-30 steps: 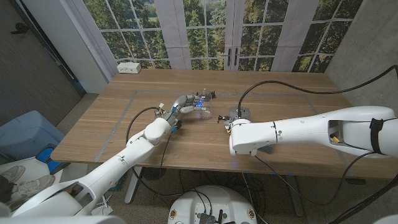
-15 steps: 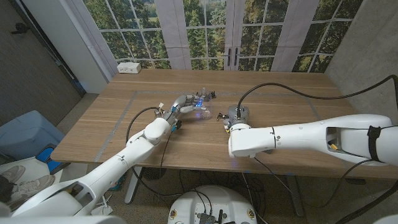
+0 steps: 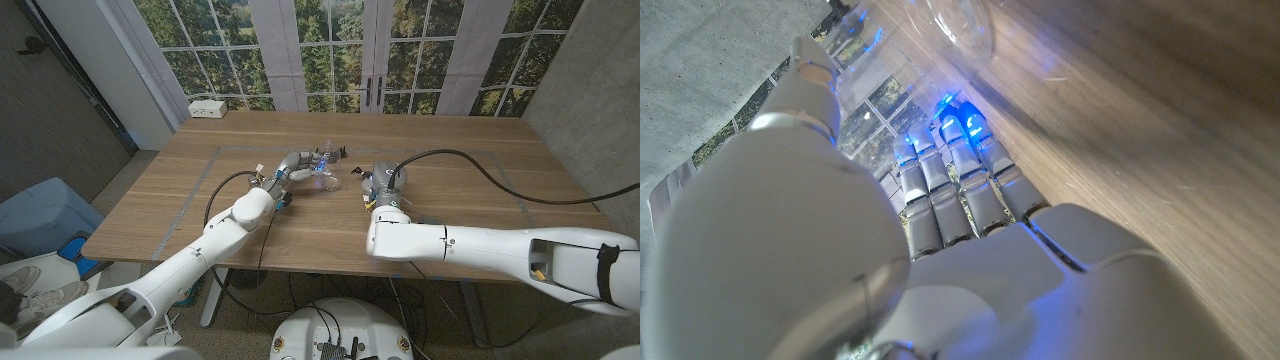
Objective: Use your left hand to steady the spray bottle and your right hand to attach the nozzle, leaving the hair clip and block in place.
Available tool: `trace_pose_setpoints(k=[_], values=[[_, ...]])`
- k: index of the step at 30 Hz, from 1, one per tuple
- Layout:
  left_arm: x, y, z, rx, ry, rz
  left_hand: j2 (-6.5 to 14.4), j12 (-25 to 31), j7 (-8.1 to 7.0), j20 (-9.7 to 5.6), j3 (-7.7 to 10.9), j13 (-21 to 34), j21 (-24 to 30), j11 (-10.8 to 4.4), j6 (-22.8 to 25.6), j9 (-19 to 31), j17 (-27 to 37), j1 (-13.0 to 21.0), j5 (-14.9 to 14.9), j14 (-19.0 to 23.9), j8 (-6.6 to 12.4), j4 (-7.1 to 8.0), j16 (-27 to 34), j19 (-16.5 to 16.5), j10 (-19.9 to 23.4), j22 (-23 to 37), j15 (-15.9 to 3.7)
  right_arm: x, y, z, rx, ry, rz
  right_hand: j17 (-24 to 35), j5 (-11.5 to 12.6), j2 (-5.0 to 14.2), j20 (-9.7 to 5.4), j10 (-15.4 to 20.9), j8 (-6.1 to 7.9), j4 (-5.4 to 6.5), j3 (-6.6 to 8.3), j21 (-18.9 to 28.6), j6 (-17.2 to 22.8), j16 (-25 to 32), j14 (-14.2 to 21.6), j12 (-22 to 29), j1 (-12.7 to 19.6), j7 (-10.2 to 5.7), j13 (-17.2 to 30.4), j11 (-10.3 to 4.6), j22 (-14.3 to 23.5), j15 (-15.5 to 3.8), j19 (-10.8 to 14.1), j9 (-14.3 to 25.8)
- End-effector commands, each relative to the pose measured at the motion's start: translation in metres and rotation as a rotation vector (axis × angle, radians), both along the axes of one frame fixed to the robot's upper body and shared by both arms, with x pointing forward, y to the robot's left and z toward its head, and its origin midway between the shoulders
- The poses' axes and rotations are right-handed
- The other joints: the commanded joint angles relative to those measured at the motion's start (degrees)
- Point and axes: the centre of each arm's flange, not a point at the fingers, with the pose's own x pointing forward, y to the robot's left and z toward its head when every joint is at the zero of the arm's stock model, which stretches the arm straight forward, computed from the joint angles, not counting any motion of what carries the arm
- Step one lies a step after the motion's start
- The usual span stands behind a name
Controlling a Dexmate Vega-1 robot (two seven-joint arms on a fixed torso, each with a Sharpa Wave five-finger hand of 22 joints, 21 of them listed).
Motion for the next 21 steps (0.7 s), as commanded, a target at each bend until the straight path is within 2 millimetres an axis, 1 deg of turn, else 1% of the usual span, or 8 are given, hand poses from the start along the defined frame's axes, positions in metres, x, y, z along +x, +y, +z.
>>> trace_pose_setpoints(k=[1,9,10,11,14,21], values=[[0.004,-0.002,0.003,0.009,0.001,-0.008,13.2,0.4,-0.35,-0.77,0.07,1.1,0.4,-3.79,17.5,2.0,0.1,12.9,0.3,0.3,0.05,0.19,0.0,0.0,17.7,-0.1,-9.10,-0.005,-0.025,0.000,0.187,-0.156,0.014,0.0,0.2,0.46,-0.13,0.7,0.24,0.10,0.61,0.7,2.4,-0.2,0.6,0.6,1.2,-2.14,0.3,0.07,0.1,-8.82,-0.1,0.2],[0.004,-0.003,0.004,0.013,0.000,-0.008,13.3,0.4,-0.31,-0.81,-0.03,1.1,0.5,-3.73,17.6,2.1,0.1,12.9,0.3,0.4,-0.06,0.21,0.0,0.0,17.8,-0.1,-9.05,-0.004,-0.033,-0.004,0.285,-0.217,0.052,0.0,0.2,0.58,-0.25,1.0,0.35,-0.10,0.92,1.1,2.8,-0.3,1.3,0.7,1.7,-1.53,0.5,-0.04,0.1,-9.05,0.3,0.2],[0.004,-0.003,0.004,0.013,0.000,-0.007,13.3,0.3,-0.26,-0.81,-0.03,1.1,0.5,-3.76,17.6,2.1,0.1,12.9,0.3,0.4,-0.08,0.22,0.0,-0.1,17.8,-0.1,-9.03,-0.004,-0.034,-0.005,0.298,-0.230,0.062,0.1,0.2,0.55,-0.25,1.4,0.36,-0.11,0.95,1.2,2.9,-0.4,1.4,0.8,1.8,-1.21,0.5,-0.35,0.1,-9.00,0.4,0.2],[0.003,-0.004,0.005,0.014,0.000,-0.008,13.3,0.4,-0.32,-0.81,-0.04,1.1,0.5,-3.84,17.6,2.1,0.1,12.9,0.3,0.3,-0.09,0.20,-0.1,0.0,17.9,-0.1,-9.03,-0.004,-0.035,-0.005,0.315,-0.240,0.074,0.1,0.2,0.52,-0.24,1.4,0.37,-0.14,0.96,1.2,2.9,-0.4,1.4,0.9,1.8,-1.10,0.6,-0.33,0.1,-9.01,0.4,0.2],[0.003,-0.004,0.006,0.016,-0.001,-0.008,13.3,0.3,-0.33,-0.80,-0.07,1.1,0.6,-3.91,17.6,2.1,0.1,12.9,0.3,0.3,-0.15,0.20,-0.1,-0.1,17.8,-0.1,-9.04,-0.003,-0.039,-0.005,0.384,-0.274,0.106,0.1,0.2,0.41,-0.24,1.4,0.44,-0.26,1.05,1.4,3.2,-0.4,1.6,0.9,2.1,-0.66,0.7,-0.20,0.1,-9.00,0.5,0.2],[0.003,-0.007,0.006,0.023,0.000,-0.010,13.3,0.2,-0.23,-0.80,-0.13,1.1,0.6,-3.92,17.7,2.1,0.1,12.9,0.3,0.3,-0.21,0.22,-0.1,-0.1,17.9,-0.1,-9.05,0.001,-0.047,-0.004,0.554,-0.335,0.198,0.2,0.2,0.37,-0.20,1.0,0.38,-0.16,1.11,1.6,3.1,-0.8,1.5,0.7,2.2,-0.58,0.8,0.15,0.0,-8.81,0.4,0.3]])
